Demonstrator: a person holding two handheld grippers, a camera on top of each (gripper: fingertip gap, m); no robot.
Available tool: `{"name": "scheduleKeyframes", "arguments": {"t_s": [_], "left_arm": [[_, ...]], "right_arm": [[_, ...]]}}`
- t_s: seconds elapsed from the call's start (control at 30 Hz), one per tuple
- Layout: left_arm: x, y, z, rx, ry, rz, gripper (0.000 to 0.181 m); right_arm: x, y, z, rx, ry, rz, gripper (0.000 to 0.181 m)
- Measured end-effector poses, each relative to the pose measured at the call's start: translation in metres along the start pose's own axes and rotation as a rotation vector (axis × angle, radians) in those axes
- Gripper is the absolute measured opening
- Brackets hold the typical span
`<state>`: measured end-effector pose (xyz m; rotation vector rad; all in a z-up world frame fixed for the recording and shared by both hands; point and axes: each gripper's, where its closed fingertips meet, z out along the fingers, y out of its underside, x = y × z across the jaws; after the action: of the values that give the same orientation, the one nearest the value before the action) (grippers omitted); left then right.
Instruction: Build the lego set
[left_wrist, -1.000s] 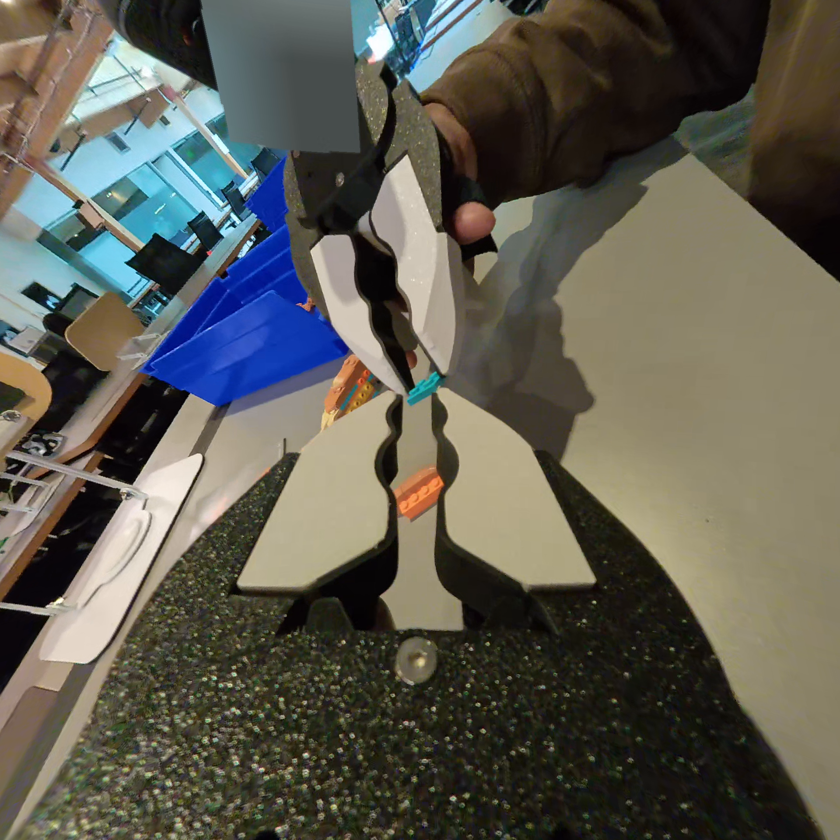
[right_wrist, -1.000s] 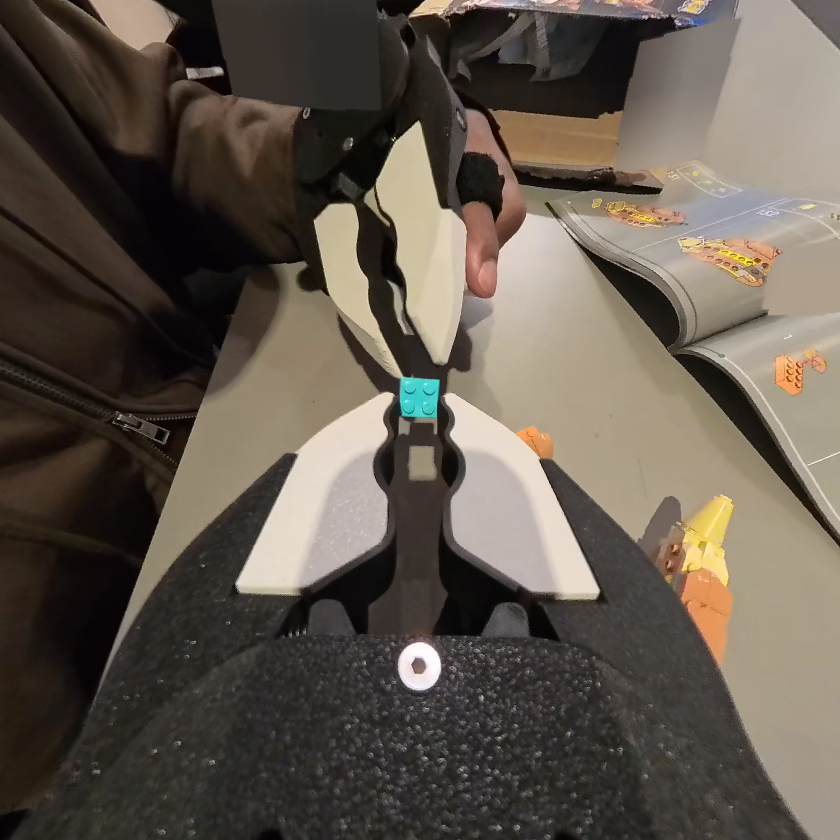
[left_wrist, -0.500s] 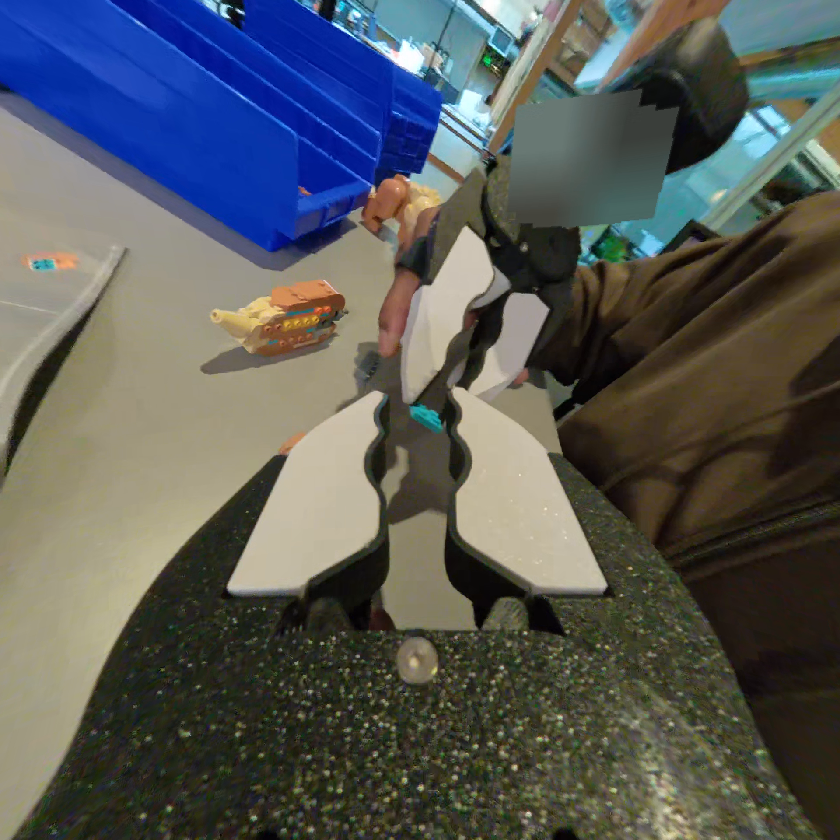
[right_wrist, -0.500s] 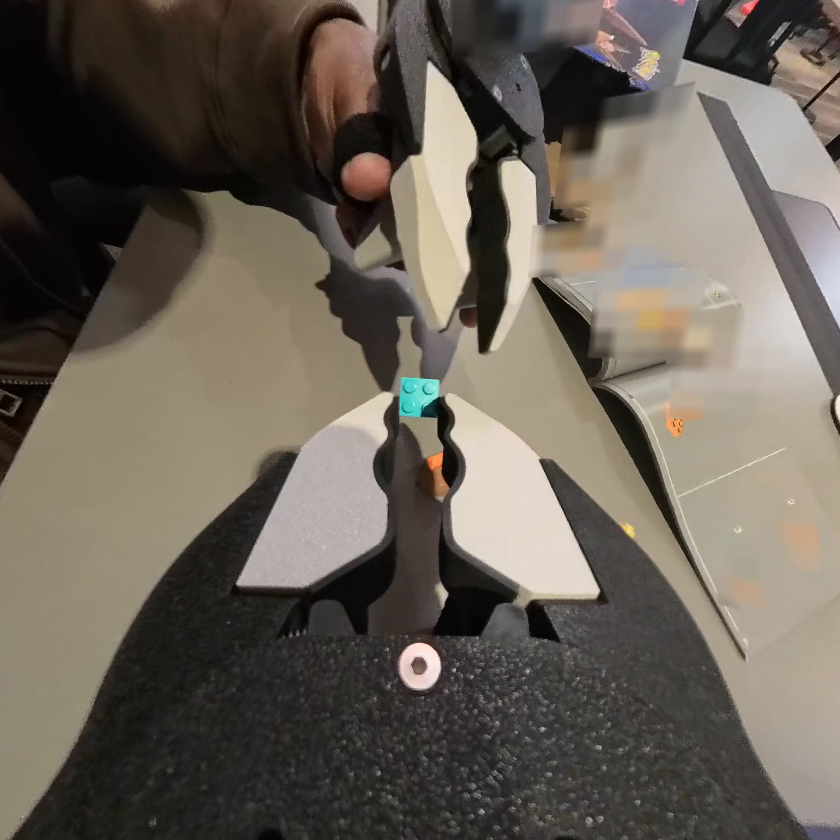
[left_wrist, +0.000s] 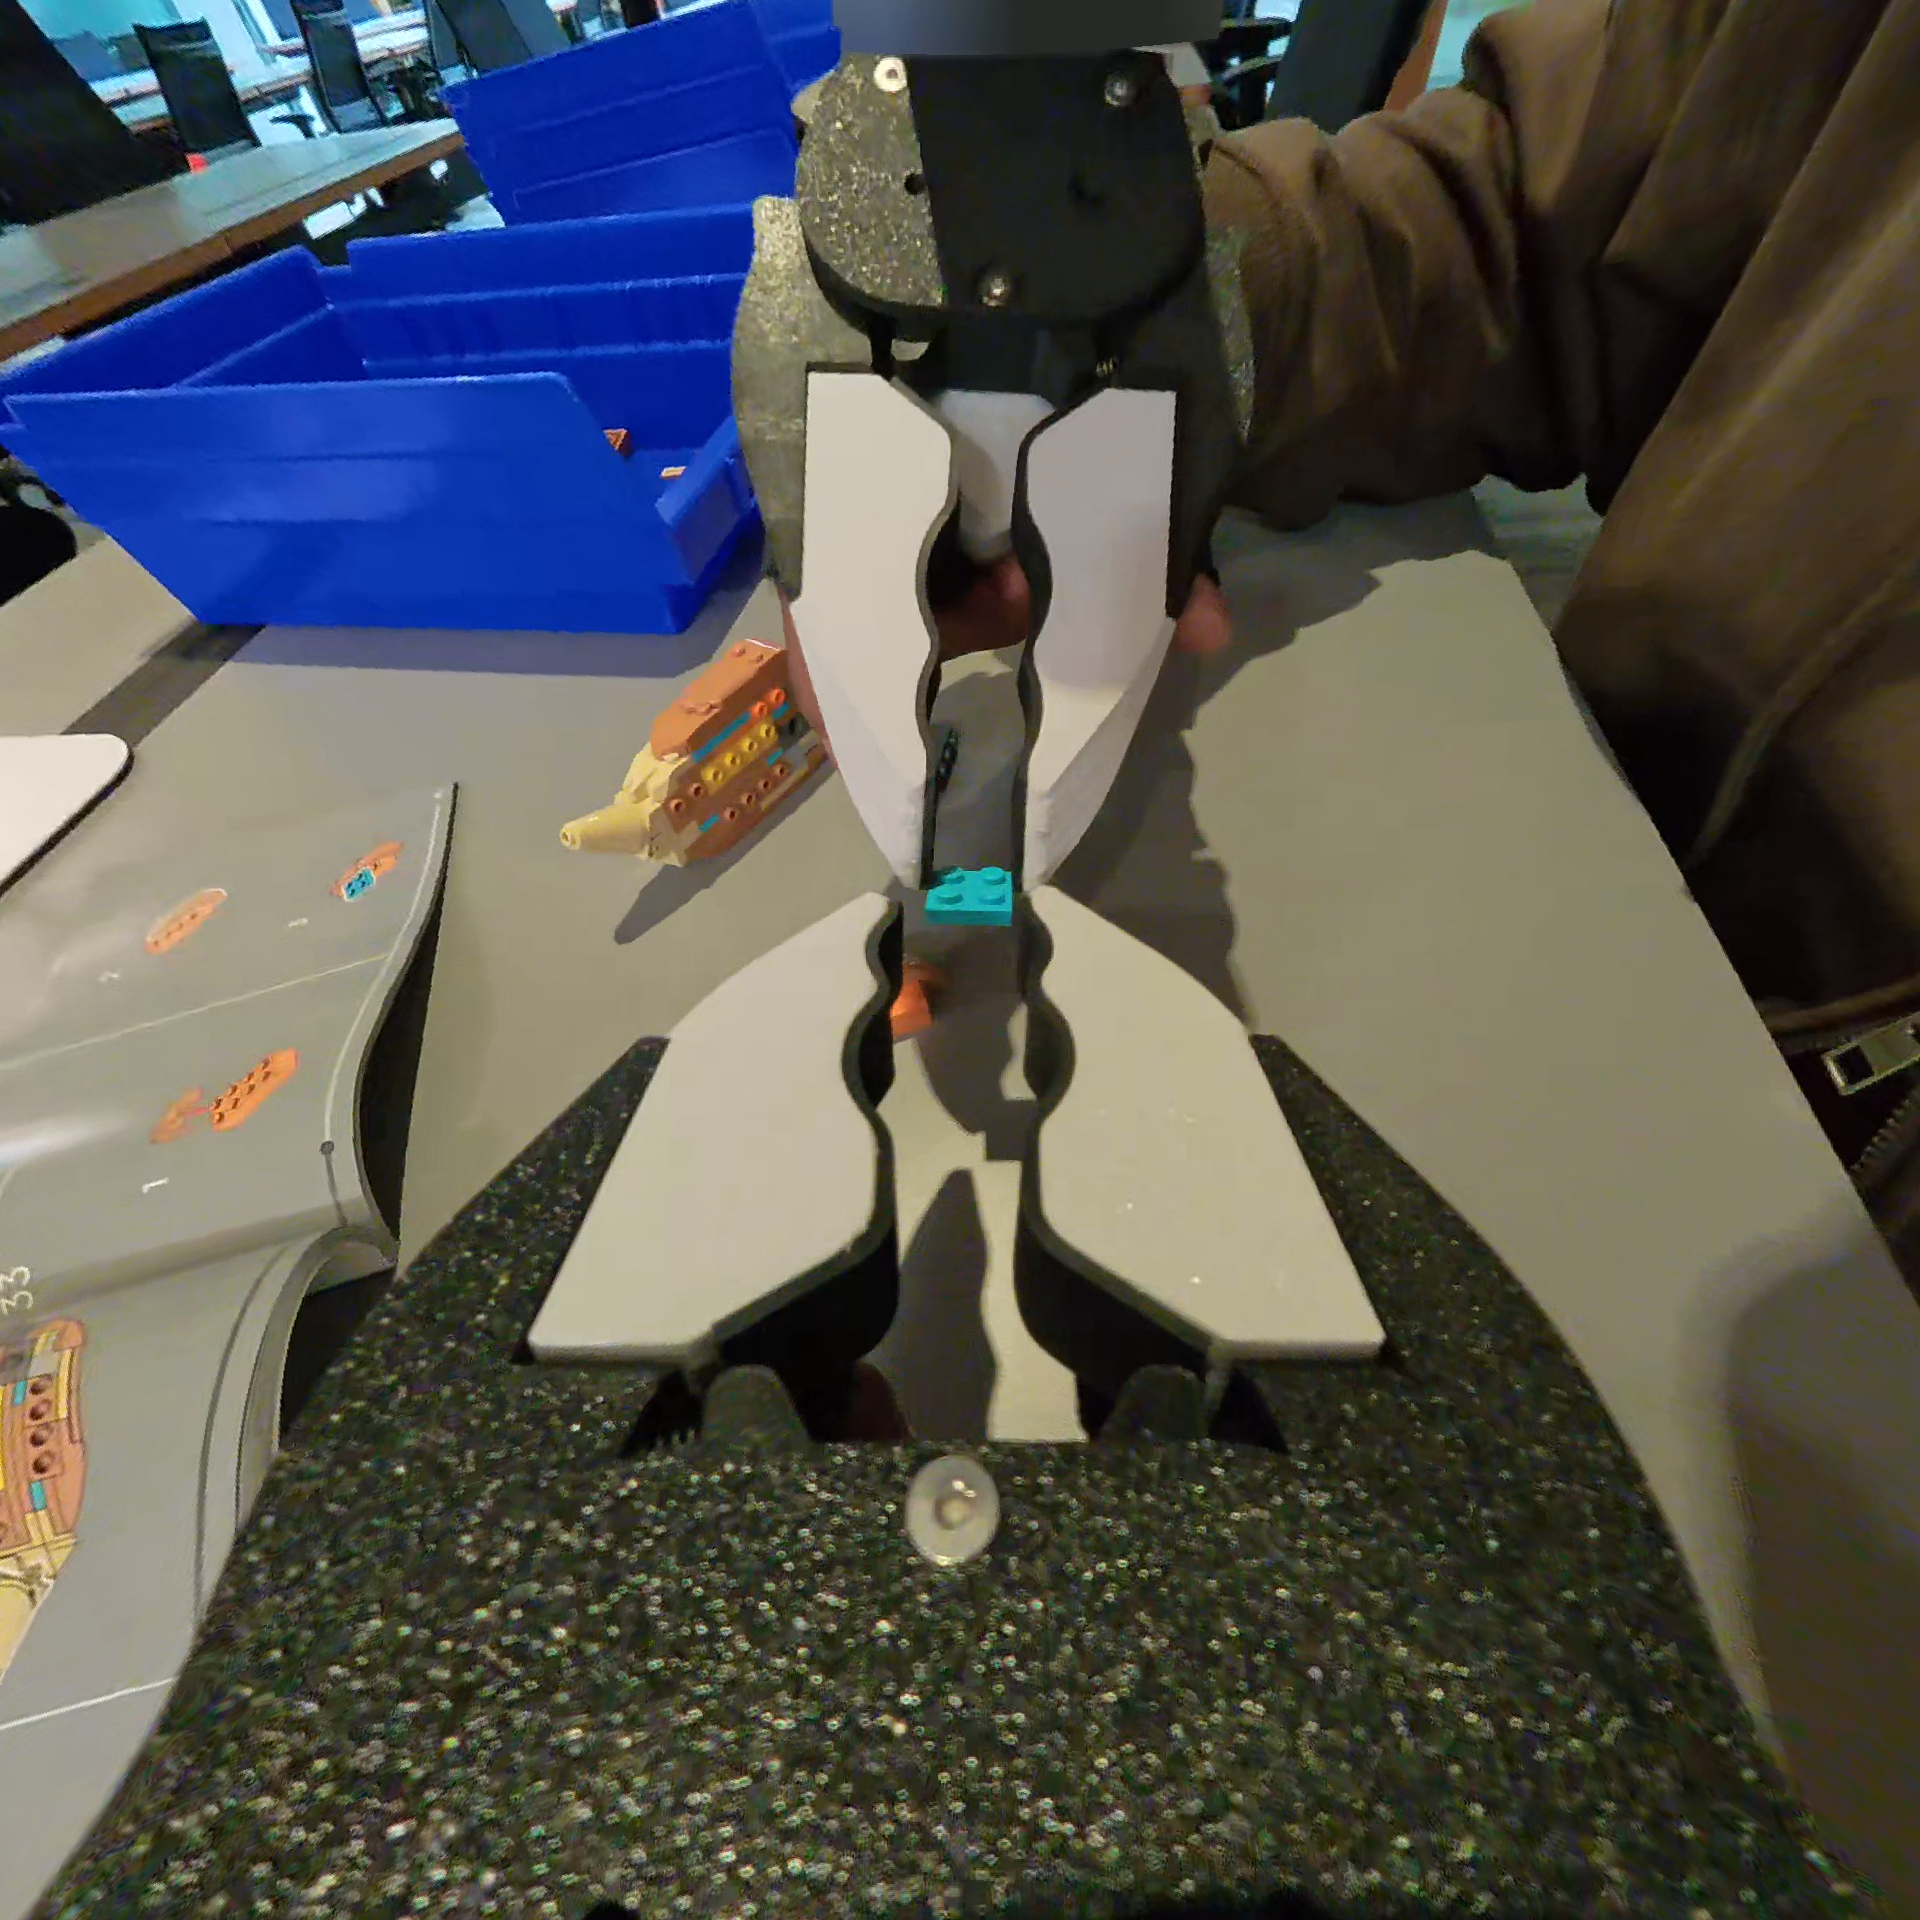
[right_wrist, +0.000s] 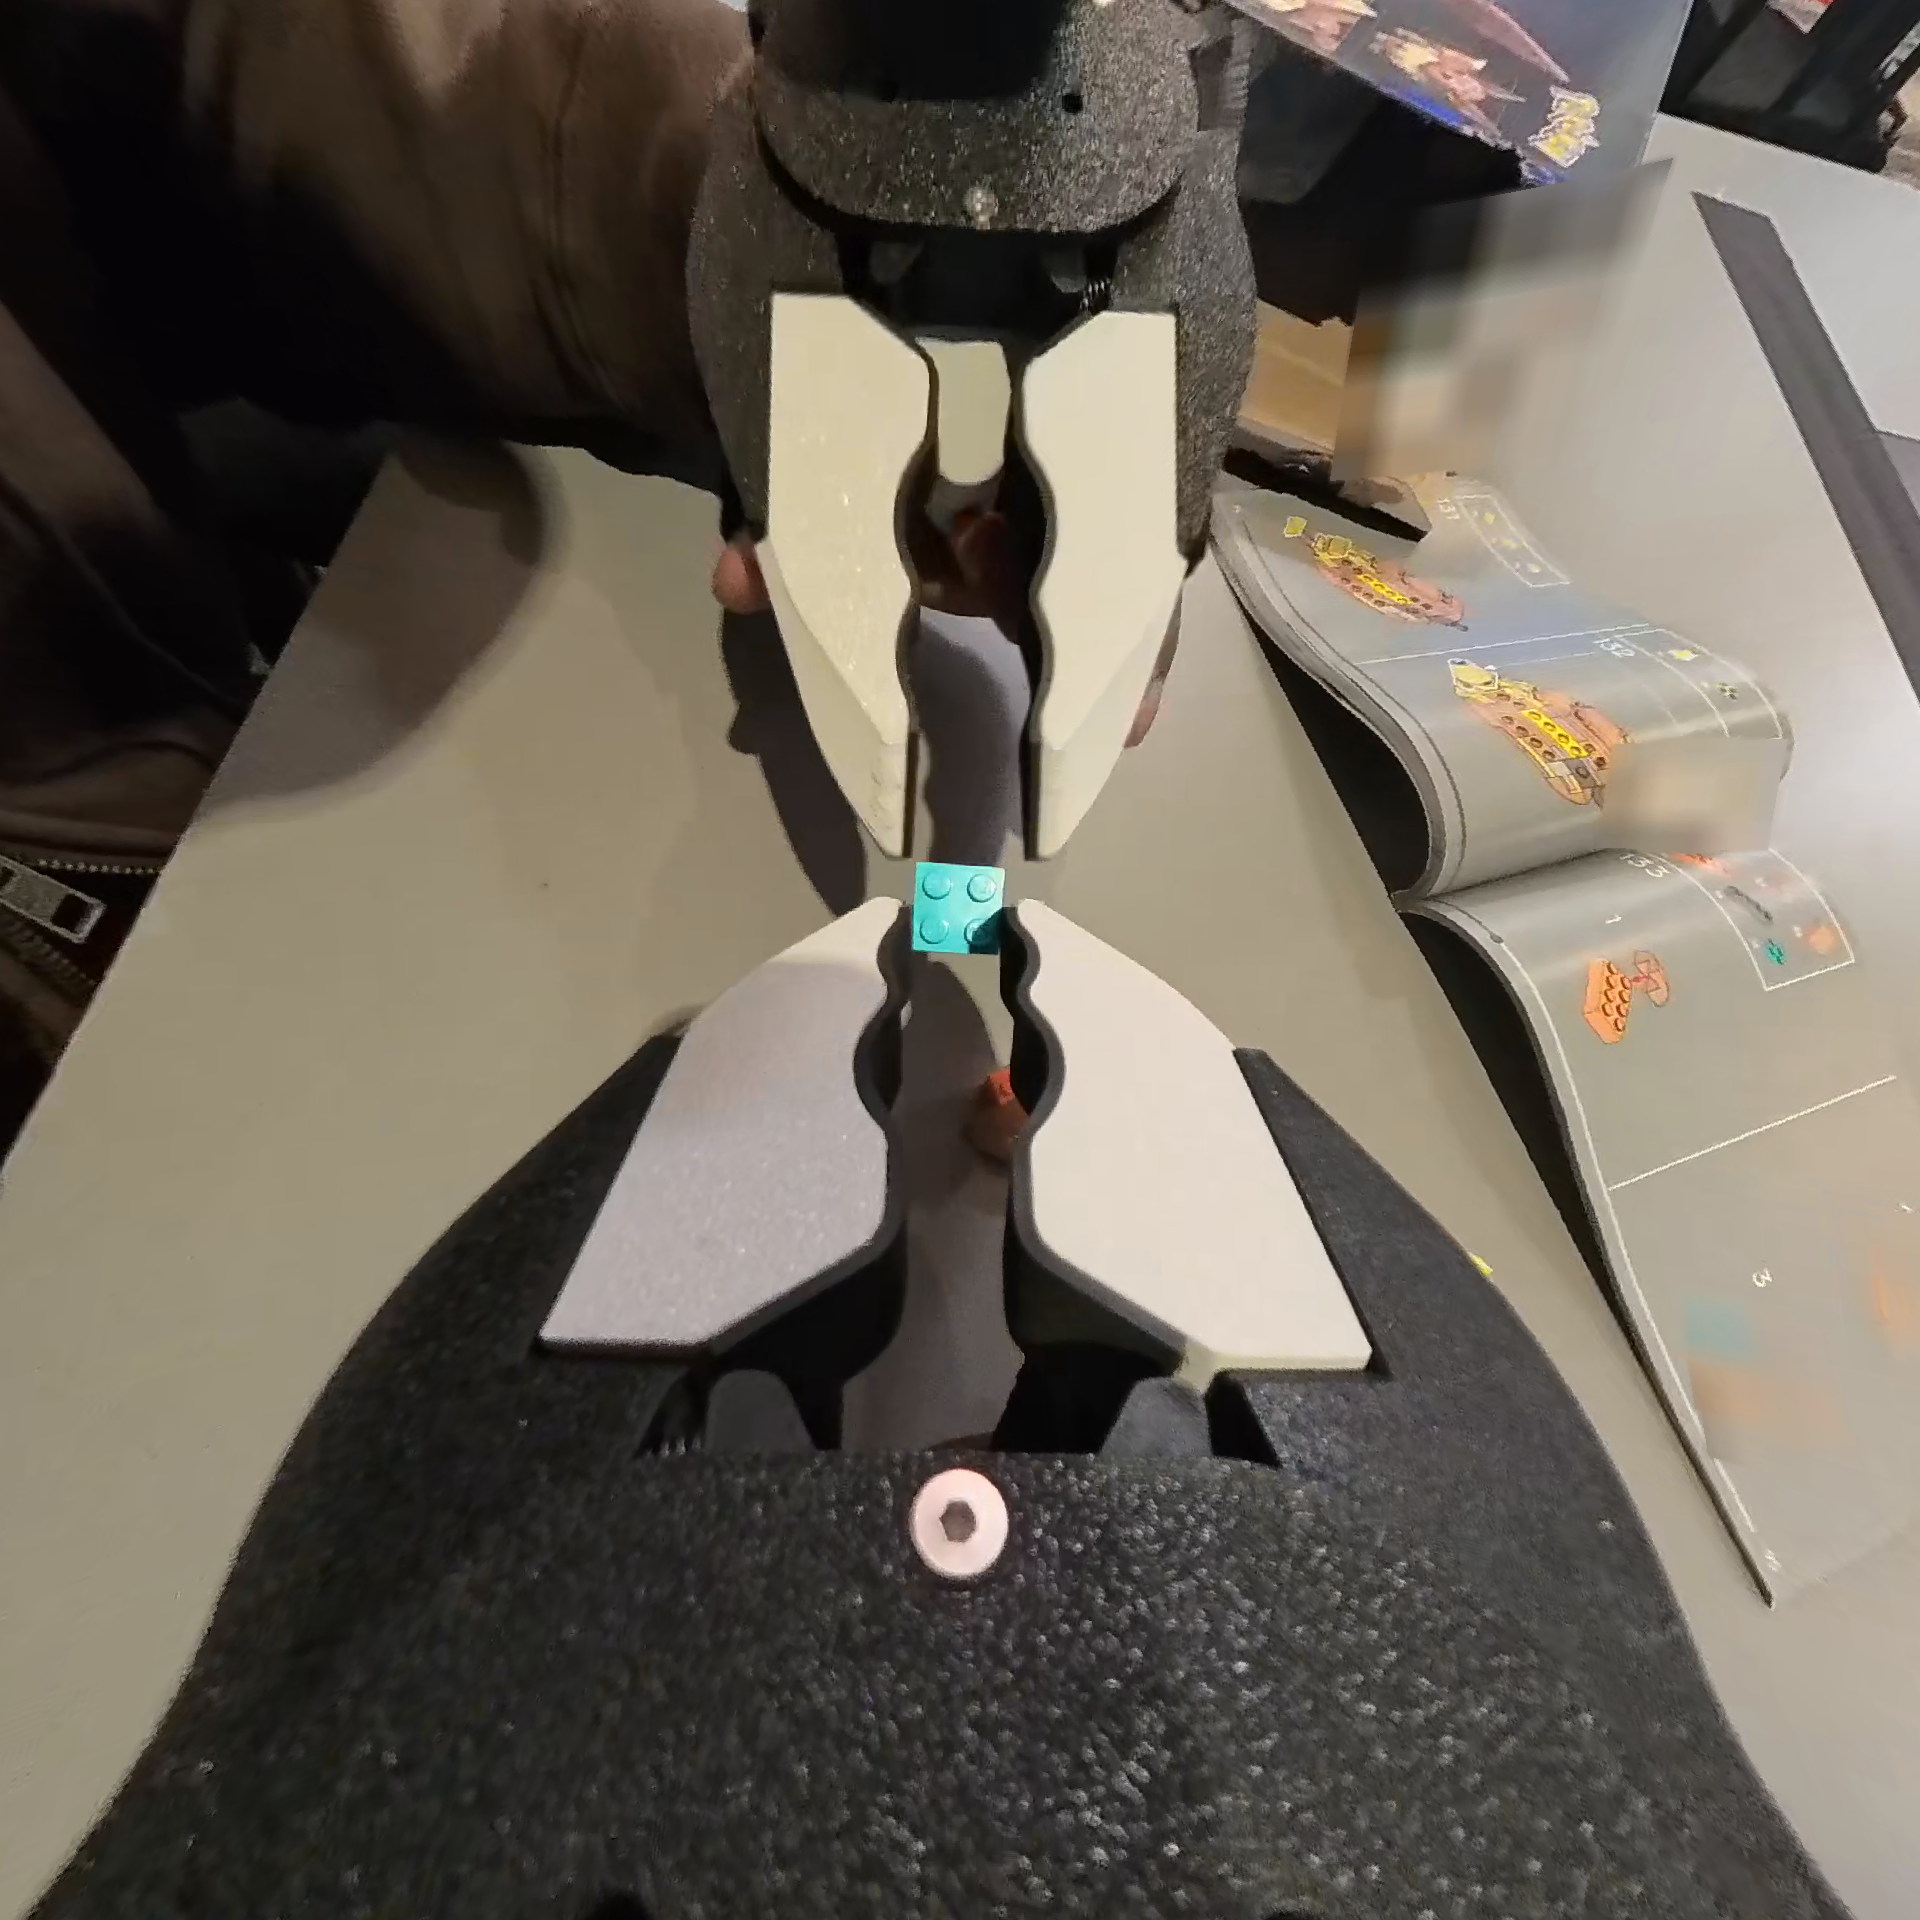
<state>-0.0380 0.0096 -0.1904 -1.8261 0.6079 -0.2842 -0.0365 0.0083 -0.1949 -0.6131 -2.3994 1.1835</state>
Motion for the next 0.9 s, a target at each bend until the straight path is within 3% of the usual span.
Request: {"name": "scheduleKeyframes", "arguments": {"t_s": [0.9], "left_arm": [[0.0057,0.0073,0.0063,-0.035,0.000,0.086,0.017]], "right_arm": [[-0.0035,0.0024,0.0027,-0.001,-0.008,0.001,0.016]]}}
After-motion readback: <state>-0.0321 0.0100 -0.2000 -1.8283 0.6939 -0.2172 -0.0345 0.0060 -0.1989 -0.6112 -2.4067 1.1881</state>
